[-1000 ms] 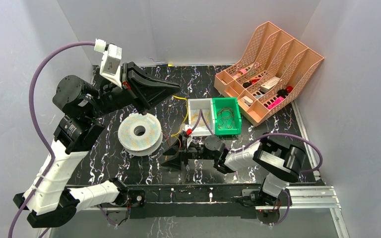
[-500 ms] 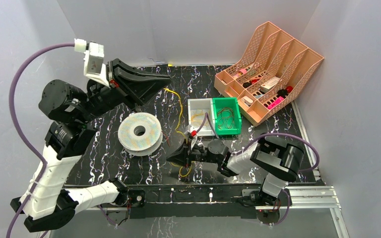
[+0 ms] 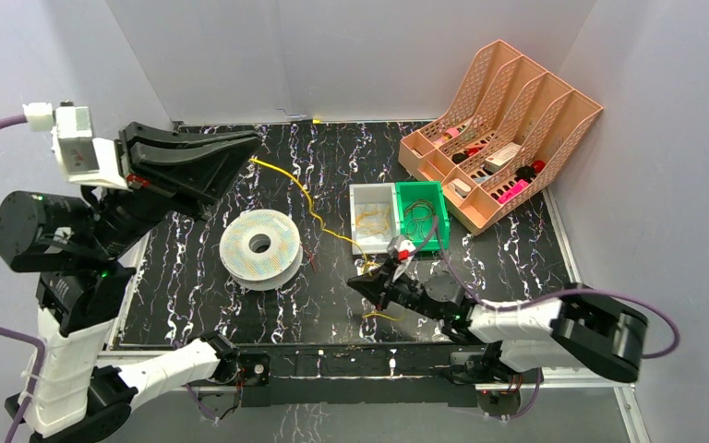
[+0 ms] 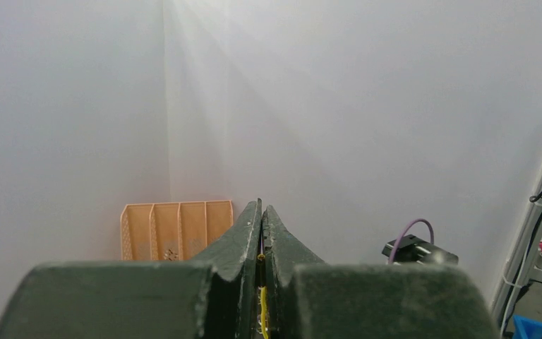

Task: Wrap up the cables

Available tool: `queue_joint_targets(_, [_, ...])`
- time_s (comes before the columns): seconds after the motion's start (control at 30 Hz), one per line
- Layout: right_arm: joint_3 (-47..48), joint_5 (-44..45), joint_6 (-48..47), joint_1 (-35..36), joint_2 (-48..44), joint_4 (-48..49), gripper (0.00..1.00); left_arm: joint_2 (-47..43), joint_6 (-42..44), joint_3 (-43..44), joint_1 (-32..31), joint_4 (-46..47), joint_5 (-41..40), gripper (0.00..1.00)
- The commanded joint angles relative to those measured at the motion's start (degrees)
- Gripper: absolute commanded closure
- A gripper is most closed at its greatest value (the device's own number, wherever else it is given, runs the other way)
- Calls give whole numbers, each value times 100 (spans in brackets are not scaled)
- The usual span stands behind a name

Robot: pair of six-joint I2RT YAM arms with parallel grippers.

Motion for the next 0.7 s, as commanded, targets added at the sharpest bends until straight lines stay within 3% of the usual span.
queue_joint_targets(0.0, [-123, 1604, -450, -56, -1066, -1319, 100, -153, 259, 190, -18, -62, -331, 100])
queue_joint_targets(0.2, [458, 3518, -140, -735, -2174, -3645, 100, -403, 452, 142, -20, -219, -592, 100])
queue_joint_targets(0.4, [1312, 3497, 193, -2477, -2247, -4976, 100, -659, 607, 174, -21, -412, -850, 100])
queue_joint_targets(0.67, [1939, 3381, 243, -3905, -1371, -5160, 100, -988, 894, 507, -22, -964, -1297, 100])
